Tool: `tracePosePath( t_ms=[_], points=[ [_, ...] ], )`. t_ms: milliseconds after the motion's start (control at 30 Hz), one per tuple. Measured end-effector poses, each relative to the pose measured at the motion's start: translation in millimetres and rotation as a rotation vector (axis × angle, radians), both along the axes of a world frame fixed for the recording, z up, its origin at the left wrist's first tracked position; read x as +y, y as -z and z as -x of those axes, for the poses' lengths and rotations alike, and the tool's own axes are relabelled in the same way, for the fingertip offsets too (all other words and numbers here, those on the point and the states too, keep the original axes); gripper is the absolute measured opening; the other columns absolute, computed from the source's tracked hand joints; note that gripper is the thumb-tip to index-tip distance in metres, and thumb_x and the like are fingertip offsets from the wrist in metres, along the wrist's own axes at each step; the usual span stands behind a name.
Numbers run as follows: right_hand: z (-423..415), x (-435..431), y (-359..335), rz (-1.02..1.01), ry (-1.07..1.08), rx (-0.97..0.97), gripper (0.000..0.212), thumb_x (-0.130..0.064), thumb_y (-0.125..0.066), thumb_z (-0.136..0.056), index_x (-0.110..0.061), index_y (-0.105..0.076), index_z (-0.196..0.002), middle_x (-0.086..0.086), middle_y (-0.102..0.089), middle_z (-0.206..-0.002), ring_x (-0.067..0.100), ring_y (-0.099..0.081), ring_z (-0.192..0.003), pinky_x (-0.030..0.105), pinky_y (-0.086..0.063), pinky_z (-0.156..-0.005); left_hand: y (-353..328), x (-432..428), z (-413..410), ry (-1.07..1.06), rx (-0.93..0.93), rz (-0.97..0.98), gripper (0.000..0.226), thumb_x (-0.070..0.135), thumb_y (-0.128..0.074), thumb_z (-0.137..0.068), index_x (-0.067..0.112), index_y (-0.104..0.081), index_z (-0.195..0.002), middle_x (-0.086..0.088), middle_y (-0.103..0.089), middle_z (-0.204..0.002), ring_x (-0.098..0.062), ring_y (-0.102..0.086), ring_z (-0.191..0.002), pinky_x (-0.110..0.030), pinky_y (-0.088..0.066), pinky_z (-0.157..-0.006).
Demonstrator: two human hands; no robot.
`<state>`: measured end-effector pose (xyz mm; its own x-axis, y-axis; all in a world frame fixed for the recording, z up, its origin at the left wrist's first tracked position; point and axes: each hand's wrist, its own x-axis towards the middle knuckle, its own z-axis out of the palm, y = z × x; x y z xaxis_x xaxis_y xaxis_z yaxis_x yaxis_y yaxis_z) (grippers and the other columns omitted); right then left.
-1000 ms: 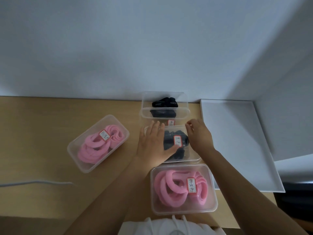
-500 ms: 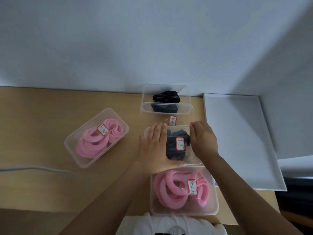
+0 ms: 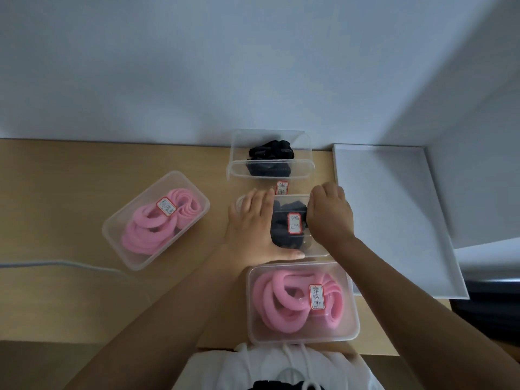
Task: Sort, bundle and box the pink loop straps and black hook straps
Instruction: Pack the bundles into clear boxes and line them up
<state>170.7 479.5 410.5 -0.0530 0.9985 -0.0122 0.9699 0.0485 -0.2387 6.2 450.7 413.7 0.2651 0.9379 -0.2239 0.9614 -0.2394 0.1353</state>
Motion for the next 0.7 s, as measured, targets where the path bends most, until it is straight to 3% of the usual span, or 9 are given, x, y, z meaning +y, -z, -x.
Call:
tracePosePath(
  t_ms=[100, 233, 300, 500, 700],
  points=[
    [0, -3, -6, -0.033, -0.162, 0.076, 0.04, -0.027, -0.038, -0.095, -0.002, -0.056, -0.12, 0.015, -0.052, -0.13, 0.031, -0.048, -0.118, 0.04, -0.036, -0.099, -2, 7, -1, 0.022, 0.056, 0.007, 0.126, 0.087, -0.044, -0.065, 0.009, 0.005, -0.15, -0.008, 0.003, -0.159, -0.025, 0.003, -0.147, -0.053, -0.005, -0.115],
    [-1, -17, -3, 0.067, -0.387, 0.106, 0.072, -0.051, -0.02, -0.087, -0.007, -0.04, -0.14, 0.011, -0.041, -0.146, 0.025, -0.033, -0.138, 0.039, -0.018, -0.114, -4, 4, 3, 0.047, 0.013, 0.009, 0.125, 0.084, -0.045, -0.068, 0.007, 0.009, -0.149, -0.012, 0.012, -0.158, -0.027, 0.01, -0.146, -0.04, 0.007, -0.116],
    [-3, -17, -1, 0.08, -0.4, 0.07, 0.076, -0.057, -0.021, -0.086, -0.008, -0.038, -0.142, 0.01, -0.038, -0.148, 0.025, -0.03, -0.14, 0.04, -0.016, -0.115, -2, 1, 13, 0.099, -0.029, 0.012, 0.129, 0.087, -0.045, -0.062, 0.007, 0.007, -0.15, -0.012, 0.01, -0.159, -0.026, 0.008, -0.146, -0.039, 0.005, -0.117],
    [0, -18, 2, -0.013, -0.391, 0.01, 0.063, -0.05, -0.04, -0.085, -0.006, -0.054, -0.128, 0.012, -0.058, -0.129, 0.031, -0.053, -0.12, 0.048, -0.039, -0.104, 6, -3, 28, 0.142, -0.093, -0.045, 0.13, 0.092, -0.037, -0.054, 0.005, -0.019, -0.149, -0.012, -0.02, -0.156, -0.028, -0.019, -0.144, -0.034, -0.005, -0.114],
    [-1, -17, 2, 0.007, -0.425, 0.014, 0.065, -0.051, -0.039, -0.085, -0.006, -0.052, -0.131, 0.013, -0.056, -0.131, 0.032, -0.051, -0.122, 0.047, -0.035, -0.106, 4, -2, 28, 0.148, -0.161, -0.032, 0.127, 0.091, -0.036, -0.057, 0.013, -0.002, -0.151, -0.004, 0.002, -0.16, -0.021, 0.004, -0.146, -0.032, 0.005, -0.114]
  ],
)
